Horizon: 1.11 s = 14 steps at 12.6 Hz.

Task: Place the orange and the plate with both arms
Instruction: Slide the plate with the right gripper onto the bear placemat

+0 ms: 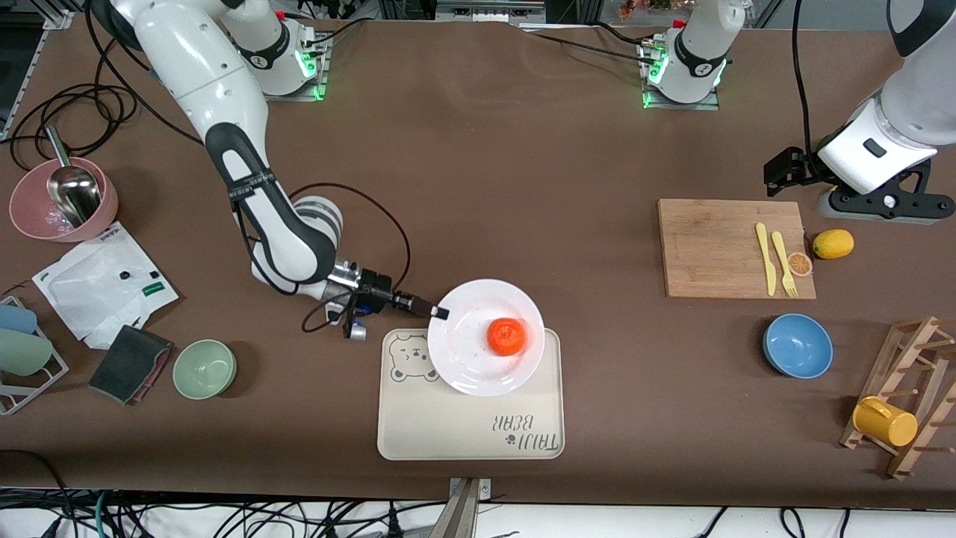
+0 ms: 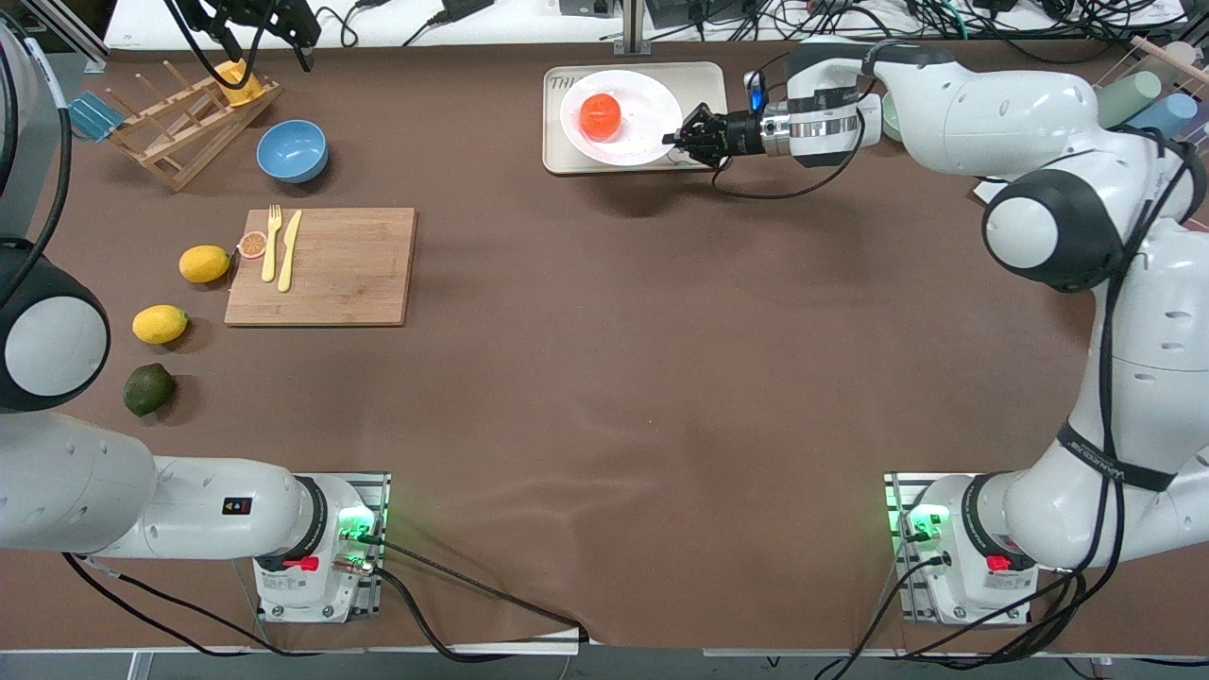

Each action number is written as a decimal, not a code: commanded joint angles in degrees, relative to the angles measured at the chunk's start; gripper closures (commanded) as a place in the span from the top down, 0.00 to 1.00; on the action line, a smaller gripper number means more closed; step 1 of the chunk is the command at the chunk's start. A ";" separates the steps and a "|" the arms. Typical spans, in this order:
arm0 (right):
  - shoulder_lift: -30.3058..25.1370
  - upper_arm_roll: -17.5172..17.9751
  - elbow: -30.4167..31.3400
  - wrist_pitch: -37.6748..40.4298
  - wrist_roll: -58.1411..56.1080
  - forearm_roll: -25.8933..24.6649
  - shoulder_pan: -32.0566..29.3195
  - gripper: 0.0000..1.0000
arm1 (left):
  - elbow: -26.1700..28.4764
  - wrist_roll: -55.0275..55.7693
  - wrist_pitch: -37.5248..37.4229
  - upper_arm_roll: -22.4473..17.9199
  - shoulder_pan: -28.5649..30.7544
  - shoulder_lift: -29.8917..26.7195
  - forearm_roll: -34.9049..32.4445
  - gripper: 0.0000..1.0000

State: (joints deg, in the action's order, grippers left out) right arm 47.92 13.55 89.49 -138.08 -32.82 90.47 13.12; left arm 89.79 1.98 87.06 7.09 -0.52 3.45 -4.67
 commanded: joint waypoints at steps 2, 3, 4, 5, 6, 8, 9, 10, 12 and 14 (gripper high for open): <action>5.07 -2.21 -8.45 -0.61 6.44 -7.58 1.21 0.00 | -0.93 0.66 -1.01 0.20 0.08 -0.11 -0.78 1.00; 5.94 -2.39 -9.68 -0.61 7.50 -8.72 1.30 0.00 | -0.93 0.66 -1.10 0.20 0.08 -0.11 -0.78 1.00; 7.08 -2.39 -11.08 -0.79 8.03 -9.17 1.38 0.00 | -0.85 0.66 -1.01 0.20 0.08 -0.11 -0.78 1.00; 8.31 -2.39 -12.49 -1.66 8.04 -9.26 1.65 0.00 | -0.93 0.57 -1.10 0.20 0.08 -0.11 -0.78 1.00; 9.98 -2.39 -14.59 -2.71 8.04 -9.26 1.91 0.00 | -0.93 0.57 -1.01 0.11 0.08 -0.11 -0.78 1.00; 12.80 -2.56 -18.37 -4.56 9.26 -9.35 3.40 0.00 | -0.93 0.57 -1.10 0.11 0.08 -0.11 -0.78 1.00; 13.59 -2.83 -19.09 -5.09 9.36 -9.35 3.76 0.00 | -0.93 0.57 -1.01 0.20 0.08 -0.11 -0.78 1.00; 13.60 -2.92 -19.09 -5.10 9.44 -9.44 3.85 0.00 | -0.93 0.57 -1.01 0.20 0.08 -0.11 -0.78 1.00; 13.60 -2.92 -19.09 -5.10 9.44 -10.31 3.85 0.00 | -0.93 0.57 -1.10 0.11 0.17 -0.11 -0.78 1.00; 13.60 -2.92 -19.01 -5.10 9.44 -10.41 3.85 0.00 | -0.93 0.57 -1.01 0.11 0.26 -0.11 -0.78 1.00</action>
State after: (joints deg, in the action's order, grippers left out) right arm 60.64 10.87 72.66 -142.86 -25.01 81.31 16.54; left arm 89.77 1.98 87.04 7.04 -0.45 3.45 -4.67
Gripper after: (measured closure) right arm 0.960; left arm 0.000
